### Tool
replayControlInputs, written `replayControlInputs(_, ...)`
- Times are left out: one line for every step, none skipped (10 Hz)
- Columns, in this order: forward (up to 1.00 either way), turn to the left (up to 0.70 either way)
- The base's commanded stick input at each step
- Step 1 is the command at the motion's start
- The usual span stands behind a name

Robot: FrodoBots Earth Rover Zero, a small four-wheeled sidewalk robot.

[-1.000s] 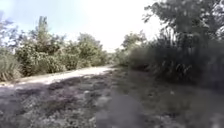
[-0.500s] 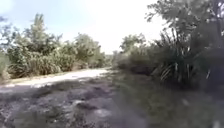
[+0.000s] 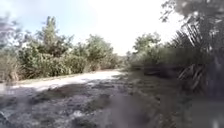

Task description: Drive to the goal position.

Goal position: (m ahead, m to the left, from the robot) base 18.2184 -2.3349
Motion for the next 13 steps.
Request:
replayControlInputs(0.70,0.00)
replayControlInputs(0.70,0.00)
replayControlInputs(0.70,0.00)
replayControlInputs(0.70,0.00)
replayControlInputs(0.70,0.00)
replayControlInputs(0.70,0.00)
replayControlInputs(0.70,0.00)
replayControlInputs(0.70,0.00)
replayControlInputs(0.70,0.00)
replayControlInputs(0.70,0.00)
replayControlInputs(0.70,0.00)
replayControlInputs(0.70,0.00)
replayControlInputs(0.70,0.00)
